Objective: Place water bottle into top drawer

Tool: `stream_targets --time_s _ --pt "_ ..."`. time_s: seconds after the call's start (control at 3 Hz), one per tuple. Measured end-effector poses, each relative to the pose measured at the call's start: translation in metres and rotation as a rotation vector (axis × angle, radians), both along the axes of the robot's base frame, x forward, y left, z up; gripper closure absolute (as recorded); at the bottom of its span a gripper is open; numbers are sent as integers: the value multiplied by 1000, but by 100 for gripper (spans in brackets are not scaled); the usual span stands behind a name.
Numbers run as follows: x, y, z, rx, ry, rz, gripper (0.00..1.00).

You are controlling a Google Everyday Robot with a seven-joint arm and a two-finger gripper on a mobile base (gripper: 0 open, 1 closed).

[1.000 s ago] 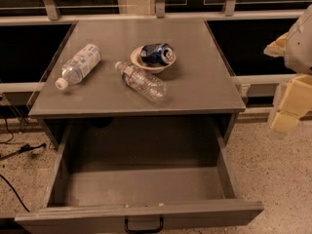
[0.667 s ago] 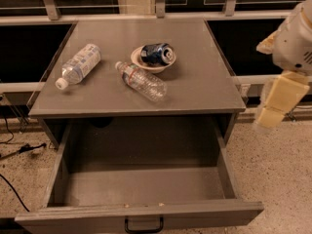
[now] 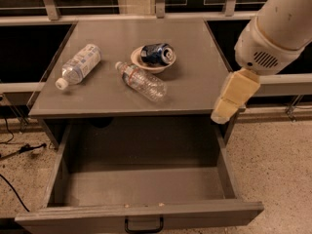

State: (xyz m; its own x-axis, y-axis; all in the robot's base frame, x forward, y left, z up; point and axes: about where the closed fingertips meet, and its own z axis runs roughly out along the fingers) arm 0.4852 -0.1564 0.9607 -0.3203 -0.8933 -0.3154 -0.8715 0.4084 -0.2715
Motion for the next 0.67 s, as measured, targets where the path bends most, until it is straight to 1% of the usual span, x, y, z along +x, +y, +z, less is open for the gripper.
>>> stream_targets --time_s 0.33,0.67 --pt "20 25 -9 37 -5 -91 0" --pt "20 25 -8 69 9 -165 0"
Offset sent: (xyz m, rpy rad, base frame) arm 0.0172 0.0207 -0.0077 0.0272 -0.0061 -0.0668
